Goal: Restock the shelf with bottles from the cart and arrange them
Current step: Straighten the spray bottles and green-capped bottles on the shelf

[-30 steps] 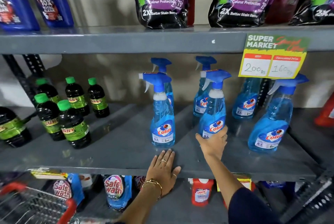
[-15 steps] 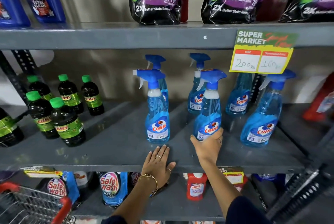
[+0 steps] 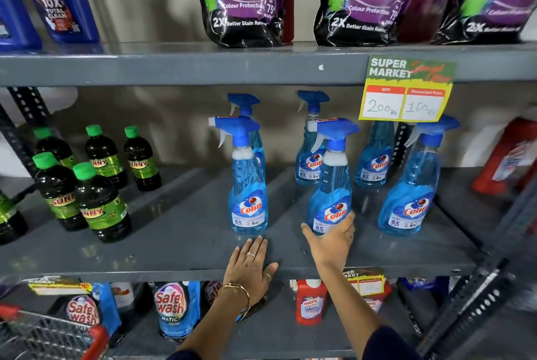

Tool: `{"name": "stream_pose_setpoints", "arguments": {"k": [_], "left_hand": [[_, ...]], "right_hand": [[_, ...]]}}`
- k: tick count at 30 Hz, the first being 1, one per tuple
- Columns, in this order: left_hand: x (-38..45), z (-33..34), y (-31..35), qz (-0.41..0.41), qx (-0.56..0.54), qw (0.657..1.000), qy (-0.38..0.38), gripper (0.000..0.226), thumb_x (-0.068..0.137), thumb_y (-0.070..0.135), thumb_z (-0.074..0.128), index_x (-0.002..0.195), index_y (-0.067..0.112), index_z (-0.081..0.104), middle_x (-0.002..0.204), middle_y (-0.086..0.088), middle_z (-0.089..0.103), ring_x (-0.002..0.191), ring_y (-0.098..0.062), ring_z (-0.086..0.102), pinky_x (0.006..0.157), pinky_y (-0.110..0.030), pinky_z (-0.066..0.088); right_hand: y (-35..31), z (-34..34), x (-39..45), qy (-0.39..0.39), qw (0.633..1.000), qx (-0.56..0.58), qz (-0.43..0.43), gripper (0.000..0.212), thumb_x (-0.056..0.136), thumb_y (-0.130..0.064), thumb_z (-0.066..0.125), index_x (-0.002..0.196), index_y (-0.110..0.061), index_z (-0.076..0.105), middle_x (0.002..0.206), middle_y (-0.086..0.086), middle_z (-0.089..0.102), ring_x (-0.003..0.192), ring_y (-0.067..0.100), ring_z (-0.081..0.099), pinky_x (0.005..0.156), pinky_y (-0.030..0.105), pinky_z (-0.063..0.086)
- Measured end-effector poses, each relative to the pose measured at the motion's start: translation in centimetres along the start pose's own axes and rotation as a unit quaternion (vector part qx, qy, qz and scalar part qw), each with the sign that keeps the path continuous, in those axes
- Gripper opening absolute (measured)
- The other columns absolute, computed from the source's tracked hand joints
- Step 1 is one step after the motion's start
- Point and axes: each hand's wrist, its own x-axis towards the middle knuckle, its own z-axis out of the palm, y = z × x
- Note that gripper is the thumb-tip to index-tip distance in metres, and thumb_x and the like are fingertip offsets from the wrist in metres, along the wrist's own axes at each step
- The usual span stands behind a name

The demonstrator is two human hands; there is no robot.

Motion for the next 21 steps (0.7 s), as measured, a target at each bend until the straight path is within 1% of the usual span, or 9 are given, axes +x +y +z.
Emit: {"name": "stream_pose_setpoints", "arguments": {"k": [3, 5, 6, 9, 10, 12, 15, 18, 21], "left_hand": [[0.0, 0.0, 0.0, 0.000, -0.002, 1.000, 0.003, 0.059, 0.095, 0.046, 0.018, 0.145, 0.020, -0.002, 0.157, 0.003, -0.002, 0.145, -0.016, -0.005, 0.118, -0.036, -0.004], [-0.1, 0.0, 0.0, 0.001, -0.010, 1.000, 0.006, 0.059, 0.095, 0.046, 0.019, 0.145, 0.020, -0.001, 0.157, 0.003, -0.001, 0.145, -0.016, -0.005, 0.118, -0.035, -0.004], [-0.1, -0.1, 0.0, 0.001, -0.014, 1.000, 0.009, 0.060, 0.095, 0.046, 0.019, 0.145, 0.020, -0.001, 0.157, 0.004, -0.001, 0.145, -0.015, -0.005, 0.118, -0.035, -0.004], [-0.4, -0.2, 0.0, 0.001, -0.021, 1.000, 0.008, 0.059, 0.095, 0.046, 0.018, 0.145, 0.020, -0.002, 0.157, 0.005, -0.002, 0.144, -0.015, -0.006, 0.118, -0.034, -0.005], [-0.5, -0.2, -0.1, -0.001, -0.025, 1.000, 0.011, 0.058, 0.096, 0.045, 0.018, 0.145, 0.021, -0.001, 0.157, 0.005, -0.002, 0.144, -0.015, -0.006, 0.118, -0.035, -0.005], [-1.0, -0.1, -0.4, -0.007, -0.026, 0.999, 0.021, 0.056, 0.096, 0.043, 0.016, 0.145, 0.021, -0.001, 0.157, 0.005, -0.002, 0.145, -0.015, -0.005, 0.118, -0.035, -0.004], [-1.8, -0.2, -1.5, -0.018, -0.025, 0.999, 0.031, 0.055, 0.097, 0.040, 0.015, 0.145, 0.021, -0.001, 0.157, 0.005, -0.001, 0.145, -0.015, -0.005, 0.119, -0.036, -0.003], [-2.2, -0.7, -3.0, -0.038, -0.028, 0.998, 0.029, 0.056, 0.096, 0.042, 0.015, 0.145, 0.021, -0.002, 0.157, 0.005, -0.002, 0.145, -0.015, -0.004, 0.119, -0.037, -0.002], [-2.4, -1.3, -4.4, -0.055, -0.030, 0.998, 0.028, 0.061, 0.094, 0.049, 0.018, 0.145, 0.021, -0.001, 0.157, 0.006, -0.001, 0.145, -0.015, -0.003, 0.119, -0.037, -0.001]], "right_hand": [[0.0, -0.4, -0.4, 0.023, 0.998, 0.041, -0.033, 0.110, 0.061, -0.036, 0.084, 0.141, -0.013, 0.013, 0.145, 0.017, 0.021, 0.126, 0.030, 0.038, 0.094, 0.038, 0.047], [0.1, -0.8, -1.3, 0.044, 0.995, 0.055, -0.071, 0.102, 0.064, -0.034, 0.082, 0.140, -0.011, 0.017, 0.148, 0.015, 0.016, 0.129, 0.029, 0.036, 0.094, 0.031, 0.043], [0.2, -1.0, -1.9, 0.049, 0.992, 0.051, -0.101, 0.096, 0.067, -0.032, 0.080, 0.139, -0.010, 0.020, 0.148, 0.015, 0.016, 0.130, 0.031, 0.035, 0.095, 0.032, 0.042], [0.4, -1.5, -3.2, 0.053, 0.975, -0.033, -0.211, 0.071, 0.074, -0.023, 0.076, 0.128, -0.004, 0.033, 0.140, 0.026, 0.031, 0.128, 0.040, 0.037, 0.097, 0.051, 0.047], [0.2, -1.6, -3.5, 0.058, 0.967, -0.068, -0.237, 0.065, 0.072, -0.020, 0.077, 0.121, -0.003, 0.038, 0.133, 0.028, 0.041, 0.125, 0.039, 0.040, 0.092, 0.054, 0.050], [-0.5, -1.8, -3.8, 0.062, 0.952, -0.136, -0.267, 0.058, 0.066, -0.019, 0.081, 0.109, -0.002, 0.047, 0.113, 0.025, 0.058, 0.110, 0.036, 0.052, 0.082, 0.051, 0.056], [-1.9, -1.9, -4.2, 0.038, 0.944, -0.160, -0.285, 0.044, 0.065, -0.017, 0.081, 0.099, -0.006, 0.054, 0.095, 0.017, 0.065, 0.090, 0.034, 0.063, 0.077, 0.044, 0.056], [-2.7, -1.5, -4.4, 0.000, 0.954, -0.125, -0.272, 0.031, 0.076, -0.016, 0.073, 0.100, -0.007, 0.056, 0.097, 0.013, 0.062, 0.092, 0.031, 0.061, 0.080, 0.042, 0.054], [-3.1, -0.6, -4.6, -0.051, 0.965, -0.092, -0.239, 0.028, 0.083, -0.017, 0.064, 0.107, -0.007, 0.053, 0.107, 0.013, 0.057, 0.104, 0.029, 0.055, 0.089, 0.040, 0.050]]}}
